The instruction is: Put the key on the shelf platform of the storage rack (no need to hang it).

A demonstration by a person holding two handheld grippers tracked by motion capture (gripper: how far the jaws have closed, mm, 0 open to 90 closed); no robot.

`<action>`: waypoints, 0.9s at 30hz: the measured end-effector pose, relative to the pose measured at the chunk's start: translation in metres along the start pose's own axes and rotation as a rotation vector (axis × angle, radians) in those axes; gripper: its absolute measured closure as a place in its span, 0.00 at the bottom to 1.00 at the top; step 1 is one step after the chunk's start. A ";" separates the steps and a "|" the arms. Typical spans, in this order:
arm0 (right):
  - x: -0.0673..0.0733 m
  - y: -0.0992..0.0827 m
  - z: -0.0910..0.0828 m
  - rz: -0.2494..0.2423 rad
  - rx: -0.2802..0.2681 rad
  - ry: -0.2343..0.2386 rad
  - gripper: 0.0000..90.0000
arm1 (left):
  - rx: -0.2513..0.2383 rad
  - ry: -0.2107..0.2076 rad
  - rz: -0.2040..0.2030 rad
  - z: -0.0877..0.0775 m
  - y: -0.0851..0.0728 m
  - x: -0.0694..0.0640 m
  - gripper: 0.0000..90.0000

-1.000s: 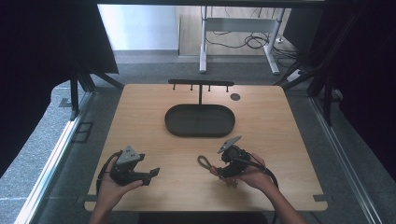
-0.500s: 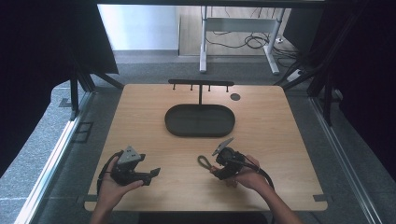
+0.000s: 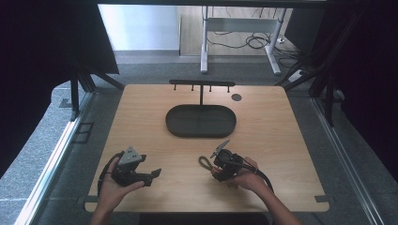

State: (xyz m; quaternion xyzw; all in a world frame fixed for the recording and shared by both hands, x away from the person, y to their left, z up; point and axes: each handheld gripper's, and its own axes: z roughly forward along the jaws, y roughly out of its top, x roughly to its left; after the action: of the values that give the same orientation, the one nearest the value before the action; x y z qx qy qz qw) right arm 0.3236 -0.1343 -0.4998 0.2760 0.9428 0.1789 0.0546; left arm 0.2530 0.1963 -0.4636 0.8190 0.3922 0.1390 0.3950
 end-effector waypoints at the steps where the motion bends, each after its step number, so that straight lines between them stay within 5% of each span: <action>1: 0.000 0.000 0.001 0.000 0.005 0.001 0.57 | 0.000 0.001 -0.001 0.000 0.000 0.000 0.24; 27: -0.005 0.002 0.007 0.033 0.015 0.023 0.74 | 0.002 0.000 0.003 0.000 0.000 0.000 0.24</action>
State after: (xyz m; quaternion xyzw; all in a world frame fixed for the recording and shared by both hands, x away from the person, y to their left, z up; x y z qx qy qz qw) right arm 0.3301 -0.1331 -0.5056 0.2897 0.9400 0.1760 0.0386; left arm 0.2530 0.1959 -0.4638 0.8199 0.3914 0.1393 0.3940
